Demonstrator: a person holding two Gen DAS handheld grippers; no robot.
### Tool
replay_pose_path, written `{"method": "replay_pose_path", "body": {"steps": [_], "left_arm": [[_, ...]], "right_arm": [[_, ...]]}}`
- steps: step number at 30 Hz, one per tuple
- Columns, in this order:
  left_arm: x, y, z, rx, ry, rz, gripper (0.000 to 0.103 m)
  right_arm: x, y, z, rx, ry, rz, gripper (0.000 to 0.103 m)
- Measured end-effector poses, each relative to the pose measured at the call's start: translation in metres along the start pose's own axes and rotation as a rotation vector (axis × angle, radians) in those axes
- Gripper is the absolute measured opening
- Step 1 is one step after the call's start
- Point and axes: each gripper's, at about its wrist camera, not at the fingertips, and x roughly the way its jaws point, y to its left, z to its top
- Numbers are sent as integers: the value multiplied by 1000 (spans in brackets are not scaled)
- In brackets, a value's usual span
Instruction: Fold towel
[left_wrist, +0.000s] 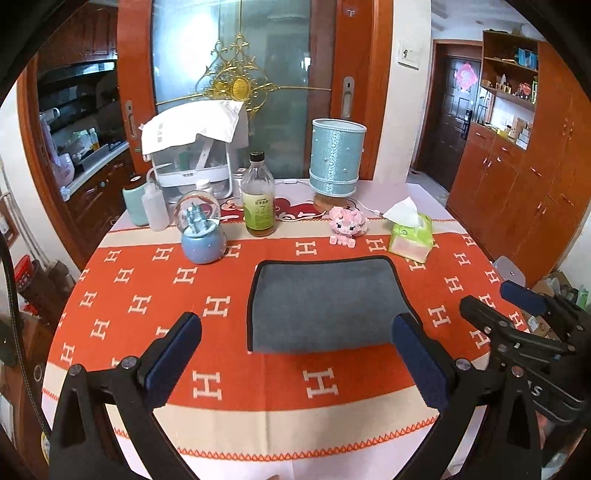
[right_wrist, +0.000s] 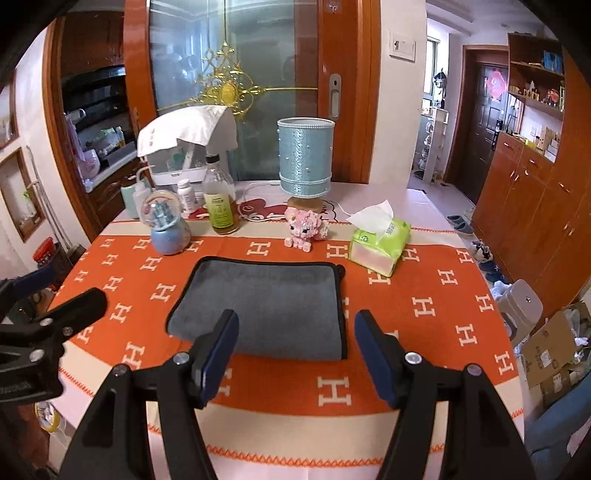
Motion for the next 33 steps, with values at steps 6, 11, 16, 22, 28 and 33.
{"method": "replay_pose_path", "body": {"steps": [6,11,16,22,28,33], "left_arm": [[-15,-5,-27,-20,3,23,102],[-27,-6,-48,-41,13,50,102],[-34,-1,-62,-79,20,77,102],[-34,2,-67,-110,53,59,102],[-37,-4,-69,-94,56,67,102],[-41,-11,-70,-73,43,80,102]], "right_arm": [[-19,1,-27,19,17,15,66],[-30,6,-52,-2,32,18,65],[-43,6,-67,4,19,7,65],[-42,6,-76,17,51,27,65],[-44,4,-83,38,71,33,65],[-42,3,-84,48,84,25,65]]}}
